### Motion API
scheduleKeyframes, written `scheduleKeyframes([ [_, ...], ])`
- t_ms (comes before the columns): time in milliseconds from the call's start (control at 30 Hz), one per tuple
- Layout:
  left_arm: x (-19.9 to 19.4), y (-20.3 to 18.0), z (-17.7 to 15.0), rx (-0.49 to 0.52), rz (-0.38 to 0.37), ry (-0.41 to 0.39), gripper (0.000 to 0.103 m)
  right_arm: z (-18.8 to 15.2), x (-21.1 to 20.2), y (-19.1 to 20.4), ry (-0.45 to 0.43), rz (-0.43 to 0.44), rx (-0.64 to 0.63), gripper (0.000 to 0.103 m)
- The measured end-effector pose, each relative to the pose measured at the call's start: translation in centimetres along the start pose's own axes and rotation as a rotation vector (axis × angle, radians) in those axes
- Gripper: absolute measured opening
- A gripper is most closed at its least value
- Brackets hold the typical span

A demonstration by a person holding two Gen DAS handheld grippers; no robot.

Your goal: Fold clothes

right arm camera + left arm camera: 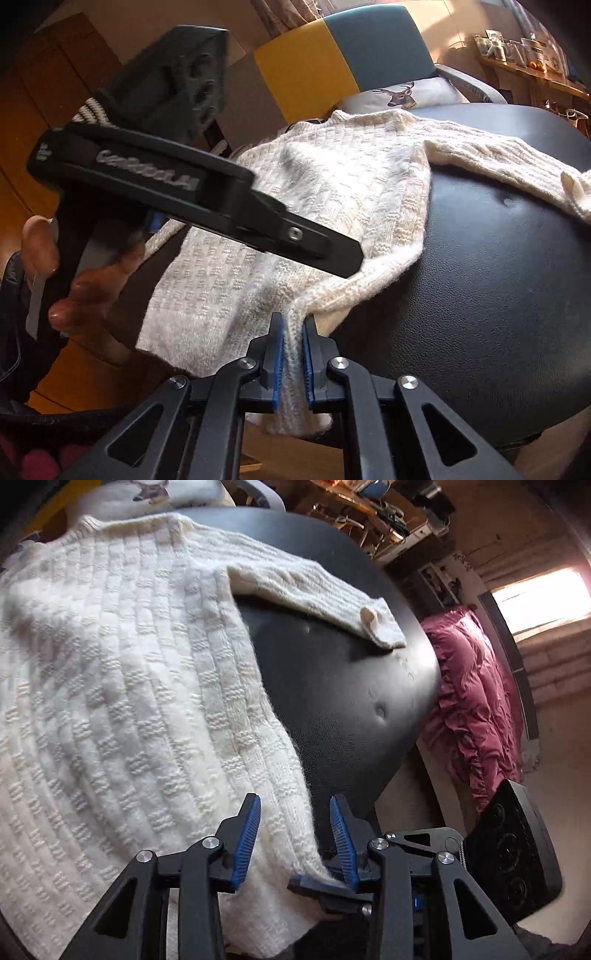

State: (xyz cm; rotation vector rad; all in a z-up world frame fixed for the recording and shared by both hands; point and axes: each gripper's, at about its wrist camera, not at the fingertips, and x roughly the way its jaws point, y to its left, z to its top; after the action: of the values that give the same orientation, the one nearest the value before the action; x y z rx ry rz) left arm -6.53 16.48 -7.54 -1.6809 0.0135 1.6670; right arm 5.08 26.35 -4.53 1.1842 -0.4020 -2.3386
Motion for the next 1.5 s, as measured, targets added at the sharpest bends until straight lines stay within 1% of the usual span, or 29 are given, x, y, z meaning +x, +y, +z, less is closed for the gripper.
scheduleKeyframes([
  [67, 1.3, -0.8, 0.4, 0.025, 0.027, 0.053, 0.039, 0.0, -0.1, -0.1, -0.007, 0.007, 0.005, 0.01],
  [133, 2.8, -1.7, 0.8, 0.071, 0.094, 0.105, 0.039, -0.1, -0.2, -0.2, -0.012, 0.014, 0.012, 0.01],
  [167, 3.4, -2.1, 0.9, 0.093, 0.127, 0.123, 0.033, -0.1, -0.2, -0.3, -0.014, 0.017, 0.016, 0.011],
  [200, 3.9, -2.2, 0.9, 0.109, 0.156, 0.122, 0.011, -0.1, -0.2, -0.4, -0.016, 0.021, 0.02, 0.016],
  [233, 4.2, -2.1, 0.9, 0.109, 0.173, 0.117, 0.007, -0.2, -0.2, -0.5, -0.019, 0.024, 0.023, 0.019],
  [267, 4.3, -1.9, 0.9, 0.104, 0.178, 0.108, 0.007, -0.2, -0.3, -0.6, -0.021, 0.028, 0.027, 0.02],
  [333, 3.7, -1.2, 0.8, 0.063, 0.118, 0.063, 0.006, -0.3, -0.7, -1.0, -0.032, 0.04, 0.043, 0.02],
  [367, 2.9, -0.8, 0.8, 0.041, 0.072, 0.032, 0.006, -0.4, -1.1, -1.3, -0.04, 0.048, 0.056, 0.02],
  [400, 1.9, -0.6, 0.7, 0.023, 0.0, -0.004, 0.006, -0.6, -1.6, -1.7, -0.051, 0.065, 0.076, 0.02],
  [467, -0.9, -0.2, 0.2, 0.015, -0.184, -0.098, 0.006, -1.1, -2.7, -2.8, -0.07, 0.092, 0.129, 0.021],
  [500, -2.2, 0.0, 0.0, 0.015, -0.266, -0.143, 0.006, -1.4, -3.2, -3.4, -0.08, 0.099, 0.158, 0.024],
  [533, -3.1, 0.3, -0.3, 0.019, -0.316, -0.174, 0.006, -1.7, -3.5, -4.1, -0.085, 0.101, 0.192, 0.024],
  [600, -3.4, 1.0, -0.9, 0.009, -0.383, -0.194, 0.006, -2.3, -3.8, -5.6, -0.081, 0.086, 0.256, 0.024],
  [667, -3.7, 1.8, -1.4, -0.001, -0.449, -0.214, 0.006, -3.0, -3.4, -6.9, -0.056, 0.044, 0.311, 0.025],
  [700, -3.5, 2.0, -1.6, -0.004, -0.471, -0.217, 0.006, -3.3, -3.1, -7.5, -0.039, 0.023, 0.34, 0.026],
  [800, -0.8, 1.5, -1.7, -0.002, -0.445, -0.171, 0.006, -4.2, -2.4, -8.9, -0.022, 0.007, 0.427, 0.026],
  [933, 3.0, 0.8, -1.8, 0.001, -0.408, -0.109, 0.006, -4.4, -2.4, -9.5, -0.022, -0.016, 0.468, 0.026],
  [1000, 4.9, 0.7, -1.8, -0.009, -0.361, -0.078, 0.006, -4.4, -2.6, -9.8, -0.023, -0.029, 0.481, 0.026],
  [1033, 5.9, 0.6, -1.8, -0.014, -0.334, -0.062, 0.006, -4.5, -2.5, -10.0, -0.023, -0.035, 0.488, 0.024],
  [1067, 6.3, 0.7, -2.0, -0.021, -0.315, -0.06, 0.006, -4.5, -2.5, -10.1, -0.025, -0.041, 0.496, 0.024],
  [1133, 4.1, 1.5, -2.9, -0.04, -0.314, -0.12, 0.006, -4.4, -2.6, -10.1, -0.03, -0.059, 0.499, 0.024],
  [1233, 0.7, 2.6, -4.1, -0.069, -0.313, -0.211, 0.009, -4.0, -3.1, -10.0, -0.045, -0.109, 0.483, 0.025],
  [1267, -0.4, 2.9, -4.6, -0.078, -0.312, -0.241, 0.012, -3.7, -3.3, -9.9, -0.058, -0.123, 0.478, 0.025],
  [1300, -1.5, 3.3, -5.0, -0.088, -0.312, -0.271, 0.019, -3.3, -3.5, -9.8, -0.072, -0.135, 0.473, 0.025],
  [1333, -2.6, 3.7, -5.4, -0.097, -0.311, -0.301, 0.022, -2.8, -3.8, -9.5, -0.082, -0.138, 0.454, 0.027],
  [1400, -4.9, 4.4, -6.3, -0.116, -0.31, -0.362, 0.031, -1.4, -4.0, -8.5, -0.098, -0.128, 0.402, 0.027],
  [1433, -6.0, 4.9, -6.7, -0.124, -0.299, -0.393, 0.032, -0.6, -3.8, -7.6, -0.104, -0.116, 0.366, 0.027],
  [1500, -7.2, 6.5, -7.9, -0.155, -0.241, -0.435, 0.035, 1.2, -3.0, -6.0, -0.103, -0.11, 0.3, 0.027],
])
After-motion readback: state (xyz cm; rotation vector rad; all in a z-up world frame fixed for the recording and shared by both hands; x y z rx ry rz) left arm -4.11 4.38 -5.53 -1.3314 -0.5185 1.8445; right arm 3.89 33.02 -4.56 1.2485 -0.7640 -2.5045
